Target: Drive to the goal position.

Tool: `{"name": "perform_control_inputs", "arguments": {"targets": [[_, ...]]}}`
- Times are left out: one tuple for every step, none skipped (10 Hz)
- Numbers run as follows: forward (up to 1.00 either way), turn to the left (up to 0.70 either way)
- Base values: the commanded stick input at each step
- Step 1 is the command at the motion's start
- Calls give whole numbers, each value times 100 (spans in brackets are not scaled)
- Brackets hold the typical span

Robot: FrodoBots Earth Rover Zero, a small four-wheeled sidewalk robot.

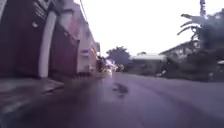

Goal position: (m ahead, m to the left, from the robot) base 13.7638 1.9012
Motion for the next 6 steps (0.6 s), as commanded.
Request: {"name": "perform_control_inputs", "arguments": {"targets": [[70,0],[70,0],[70,0],[70,0],[70,0],[70,0]]}}
